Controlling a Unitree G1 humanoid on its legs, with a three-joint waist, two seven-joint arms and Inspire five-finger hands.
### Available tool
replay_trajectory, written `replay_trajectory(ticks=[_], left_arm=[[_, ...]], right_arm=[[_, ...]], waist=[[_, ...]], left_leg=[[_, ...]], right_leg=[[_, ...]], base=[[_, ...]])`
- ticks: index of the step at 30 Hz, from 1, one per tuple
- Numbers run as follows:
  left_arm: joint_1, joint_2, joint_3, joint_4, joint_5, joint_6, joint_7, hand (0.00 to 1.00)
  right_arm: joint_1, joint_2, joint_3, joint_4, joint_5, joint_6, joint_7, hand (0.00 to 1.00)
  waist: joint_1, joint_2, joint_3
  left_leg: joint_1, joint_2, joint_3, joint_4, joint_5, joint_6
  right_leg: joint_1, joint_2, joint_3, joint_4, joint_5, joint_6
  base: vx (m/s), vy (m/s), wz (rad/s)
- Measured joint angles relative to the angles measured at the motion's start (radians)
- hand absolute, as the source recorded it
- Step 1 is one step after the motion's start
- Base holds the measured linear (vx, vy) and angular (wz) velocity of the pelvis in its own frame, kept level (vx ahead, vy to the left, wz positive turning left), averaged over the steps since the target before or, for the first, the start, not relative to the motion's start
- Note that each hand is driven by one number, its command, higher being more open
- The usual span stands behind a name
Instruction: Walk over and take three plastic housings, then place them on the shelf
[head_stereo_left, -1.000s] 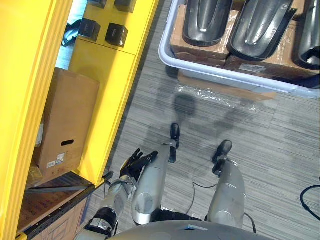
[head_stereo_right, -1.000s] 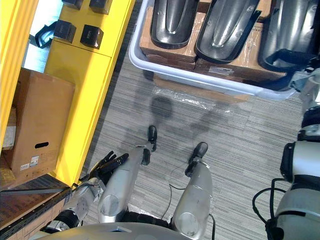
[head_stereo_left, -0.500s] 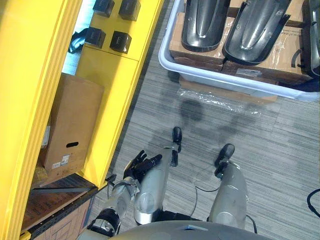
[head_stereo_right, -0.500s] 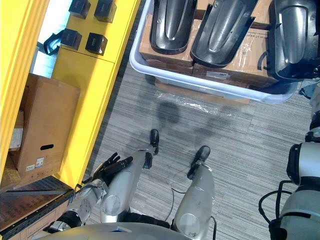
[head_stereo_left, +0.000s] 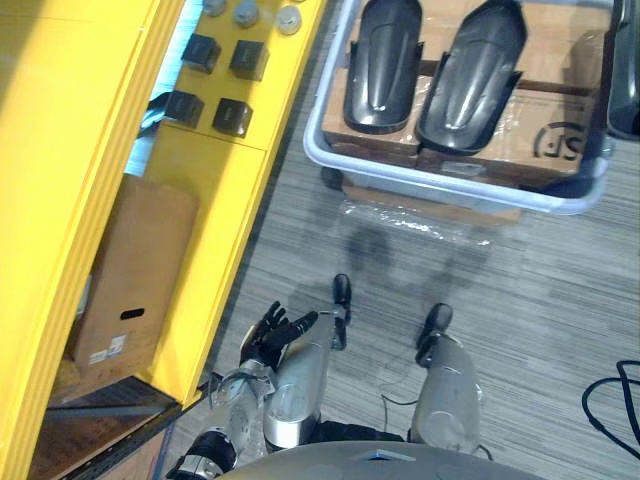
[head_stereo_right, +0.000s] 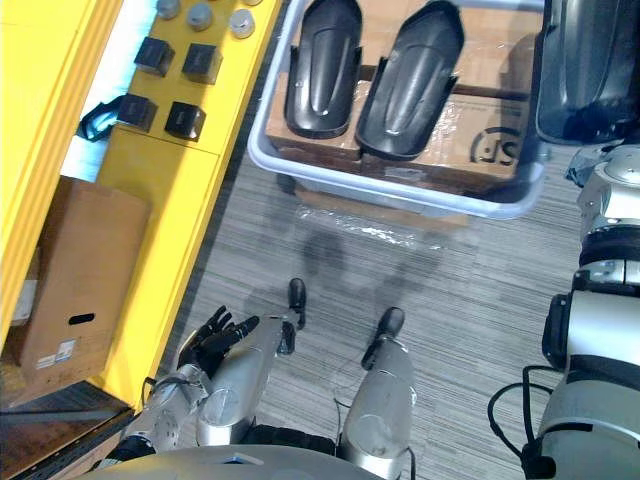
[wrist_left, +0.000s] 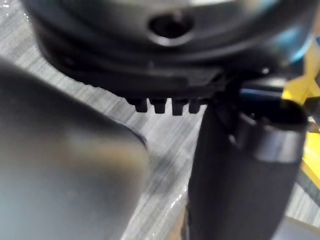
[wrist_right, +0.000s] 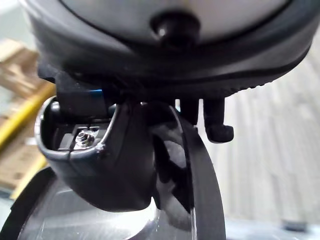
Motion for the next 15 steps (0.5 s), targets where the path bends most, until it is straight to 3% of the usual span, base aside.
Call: replay_trajectory(ticks=[2, 6, 7, 8, 11, 15], left_arm=[[0.028, 0.001, 0.028, -0.045, -0.044, 0.021, 0.011, 1.00], [0.062, -0.004, 0.079, -0.132, -0.082, 0.015, 0.050, 1.00], [0.067, -0.005, 0.104, -0.174, -0.084, 0.004, 0.070, 1.00], [0.076, -0.005, 0.128, -0.231, -0.084, 0.001, 0.091, 1.00], [0.089, -0.009, 0.148, -0.438, -0.068, -0.018, 0.106, 1.00], [0.087, -0.036, 0.154, -0.747, -0.068, -0.024, 0.103, 1.00]], right_arm=[[0.090, 0.069, -0.095, -0.134, -0.053, -0.120, -0.028, 0.00], [0.221, 0.217, -0.171, -0.239, -0.134, -0.256, -0.079, 0.00], [0.274, 0.289, -0.186, -0.260, -0.175, -0.283, -0.098, 0.00], [0.326, 0.359, -0.191, -0.285, -0.222, -0.298, -0.115, 0.00], [0.448, 0.489, -0.191, -0.388, -0.332, -0.302, -0.137, 0.00], [0.520, 0.568, -0.158, -0.517, -0.412, -0.316, -0.165, 0.00]], waist=[[-0.020, -0.024, 0.004], [-0.018, -0.074, -0.038], [-0.013, -0.100, -0.067], [-0.012, -0.122, -0.094], [0.002, -0.153, -0.159], [0.004, -0.149, -0.207]], left_leg=[[0.078, 0.008, 0.000, -0.042, 0.006, -0.009], [0.163, 0.014, -0.006, -0.104, 0.014, -0.023], [0.185, 0.018, -0.010, -0.129, 0.018, -0.029], [0.209, 0.021, -0.012, -0.148, 0.020, -0.033], [0.244, 0.020, -0.010, -0.179, 0.022, -0.037], [0.264, 0.009, -0.001, -0.180, 0.021, -0.038]], right_leg=[[0.090, 0.019, -0.020, -0.063, 0.018, 0.001], [0.189, 0.040, -0.047, -0.136, 0.024, 0.000], [0.215, 0.049, -0.059, -0.162, 0.028, 0.000], [0.245, 0.058, -0.069, -0.189, 0.032, 0.003], [0.294, 0.065, -0.089, -0.238, 0.043, 0.013], [0.331, 0.059, -0.101, -0.268, 0.056, 0.032]], base=[[0.13, -0.030, -0.02], [0.13, -0.060, 0.08], [0.18, -0.082, 0.15], [0.16, -0.062, 0.14], [0.14, -0.030, 0.10], [0.08, 0.014, 0.06]])
